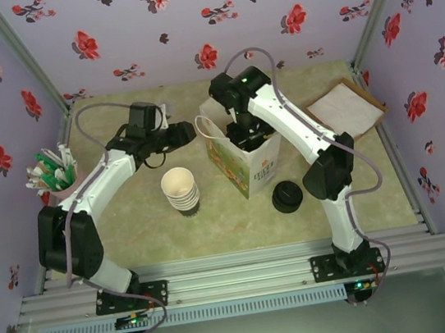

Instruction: Pack the takeout coffee

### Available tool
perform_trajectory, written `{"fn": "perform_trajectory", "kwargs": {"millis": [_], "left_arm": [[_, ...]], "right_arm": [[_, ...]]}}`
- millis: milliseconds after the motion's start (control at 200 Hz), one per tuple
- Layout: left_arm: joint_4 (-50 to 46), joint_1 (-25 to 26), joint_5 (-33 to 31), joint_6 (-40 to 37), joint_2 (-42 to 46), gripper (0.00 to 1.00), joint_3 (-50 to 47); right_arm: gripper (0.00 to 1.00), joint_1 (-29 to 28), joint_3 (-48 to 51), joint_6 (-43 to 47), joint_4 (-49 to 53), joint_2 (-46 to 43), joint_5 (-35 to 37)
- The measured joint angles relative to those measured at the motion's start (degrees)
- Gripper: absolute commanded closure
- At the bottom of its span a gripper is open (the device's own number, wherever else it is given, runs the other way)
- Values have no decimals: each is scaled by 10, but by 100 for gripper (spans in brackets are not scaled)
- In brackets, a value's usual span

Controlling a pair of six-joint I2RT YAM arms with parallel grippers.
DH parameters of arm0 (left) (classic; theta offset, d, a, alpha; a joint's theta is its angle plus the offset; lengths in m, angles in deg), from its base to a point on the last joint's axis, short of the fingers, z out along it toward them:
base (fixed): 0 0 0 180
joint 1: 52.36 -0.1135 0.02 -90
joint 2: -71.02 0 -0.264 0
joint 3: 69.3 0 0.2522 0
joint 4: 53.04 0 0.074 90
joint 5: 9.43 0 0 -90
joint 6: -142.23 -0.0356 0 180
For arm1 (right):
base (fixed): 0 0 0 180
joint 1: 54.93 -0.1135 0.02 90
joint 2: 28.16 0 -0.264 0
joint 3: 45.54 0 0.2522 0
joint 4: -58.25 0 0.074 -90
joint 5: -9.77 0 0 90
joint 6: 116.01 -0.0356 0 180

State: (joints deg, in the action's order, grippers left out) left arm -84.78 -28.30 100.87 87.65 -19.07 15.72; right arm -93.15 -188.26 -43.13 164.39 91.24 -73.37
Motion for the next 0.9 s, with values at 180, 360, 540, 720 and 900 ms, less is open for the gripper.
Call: {"fn": "perform_trajectory", "kwargs": {"millis": [180,360,540,720,900], "left_arm": [[-4,25,9,0,-21,51,14],[-5,43,11,0,-48,51,31],[-5,43,11,0,-76,51,54],[-3,43,11,0,-91,51,62],[-3,43,11,0,-92,51,62]], "right_arm": [[37,0,26,0,0,0,-2],[37,0,42,3,0,0,-9],[37,0,57,11,-2,-2,-17],[37,5,81,17,-19,-5,-26],[37,11,108,20,-43,-23,-29]]}}
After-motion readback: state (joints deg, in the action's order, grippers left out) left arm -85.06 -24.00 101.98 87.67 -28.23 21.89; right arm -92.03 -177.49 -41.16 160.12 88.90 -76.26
